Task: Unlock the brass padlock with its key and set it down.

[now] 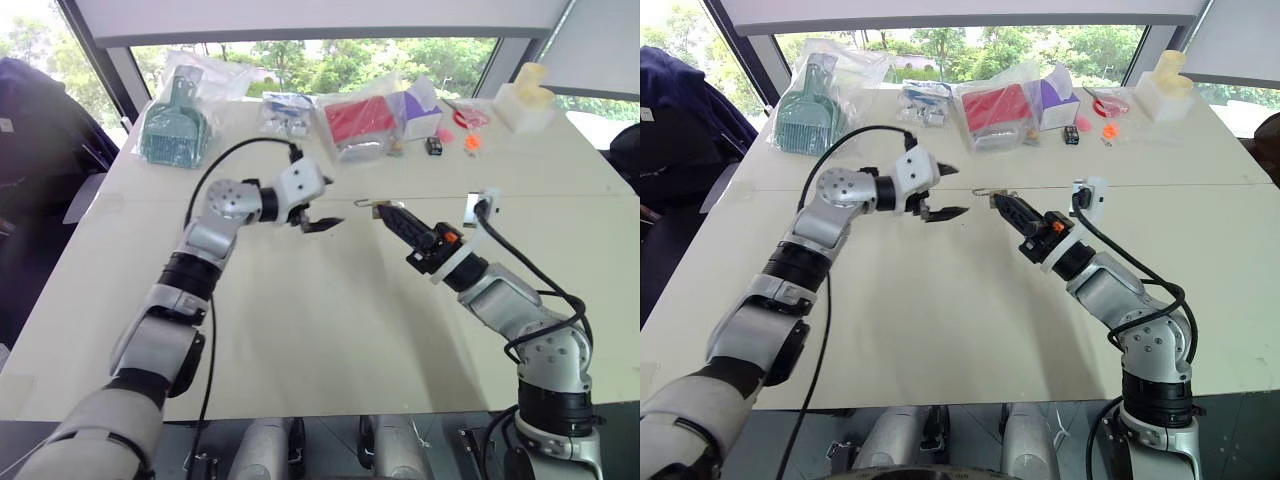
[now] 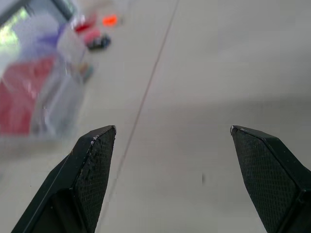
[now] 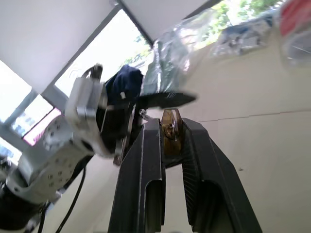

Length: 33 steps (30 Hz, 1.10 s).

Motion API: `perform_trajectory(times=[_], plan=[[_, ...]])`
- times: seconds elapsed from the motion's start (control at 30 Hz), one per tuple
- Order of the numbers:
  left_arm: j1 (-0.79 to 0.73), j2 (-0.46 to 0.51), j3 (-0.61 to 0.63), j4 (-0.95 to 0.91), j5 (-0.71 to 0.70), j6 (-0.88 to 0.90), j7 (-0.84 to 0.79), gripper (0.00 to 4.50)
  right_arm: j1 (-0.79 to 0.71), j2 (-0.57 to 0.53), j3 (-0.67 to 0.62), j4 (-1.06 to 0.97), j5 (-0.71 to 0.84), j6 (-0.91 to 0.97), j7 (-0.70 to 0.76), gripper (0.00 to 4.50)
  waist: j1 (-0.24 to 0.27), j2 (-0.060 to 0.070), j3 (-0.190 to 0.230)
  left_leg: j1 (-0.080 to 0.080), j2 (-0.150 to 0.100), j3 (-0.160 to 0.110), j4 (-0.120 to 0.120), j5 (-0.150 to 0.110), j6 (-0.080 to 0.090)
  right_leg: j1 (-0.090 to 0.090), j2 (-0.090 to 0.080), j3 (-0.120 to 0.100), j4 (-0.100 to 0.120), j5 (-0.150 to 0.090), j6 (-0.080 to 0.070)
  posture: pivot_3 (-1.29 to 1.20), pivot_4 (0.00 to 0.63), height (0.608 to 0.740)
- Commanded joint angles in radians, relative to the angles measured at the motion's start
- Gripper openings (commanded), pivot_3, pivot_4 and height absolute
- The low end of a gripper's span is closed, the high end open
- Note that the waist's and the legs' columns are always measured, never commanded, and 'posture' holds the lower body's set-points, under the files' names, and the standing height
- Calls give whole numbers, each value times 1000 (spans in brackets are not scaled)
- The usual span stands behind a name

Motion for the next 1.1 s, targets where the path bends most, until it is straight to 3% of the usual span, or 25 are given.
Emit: perform_trajectory(times=[0.03,0.2,0.4,0.5,0.7,0.9,1.1], plan=[[51,68,2,-108,-36,72,-124,3900,15,-2,-19,53,38,59,-90,158,-1,0,0,0,0,0,0,0,0,0,0,0,0,0,0,0,150,735],[177,139,36,-398,-189,311,-278,3900,15,21,-38,185,76,133,-216,158,1,0,0,-2,0,0,0,4,-7,-3,-1,0,0,-2,-4,0,150,735],[260,168,73,-615,-295,514,-261,3900,-4,-1,-38,256,42,178,-226,158,-3,1,0,-2,0,0,0,4,-7,-2,-1,1,0,-2,-4,0,150,735],[290,176,70,-660,-306,542,-242,3942,-10,-34,-24,262,4,197,-197,1358,-3,1,0,-1,0,0,-1,4,-7,-2,0,1,0,-2,-4,0,150,735],[320,161,77,-676,-301,548,-165,3942,14,-119,1,222,-104,194,-90,4323,5,1,0,0,0,0,-1,1,-2,1,0,1,0,-2,-4,0,150,735],[431,171,113,-785,-364,591,-119,3942,158,-313,-18,25,-226,120,137,4422,4,1,0,0,-1,0,-1,3,-5,1,0,1,-2,-2,-3,0,150,735],[608,150,196,-951,-422,684,31,3942,441,-408,-251,-149,-239,11,375,4422,5,2,0,1,0,0,-1,-1,0,2,0,1,-3,-3,-3,0,150,735]])
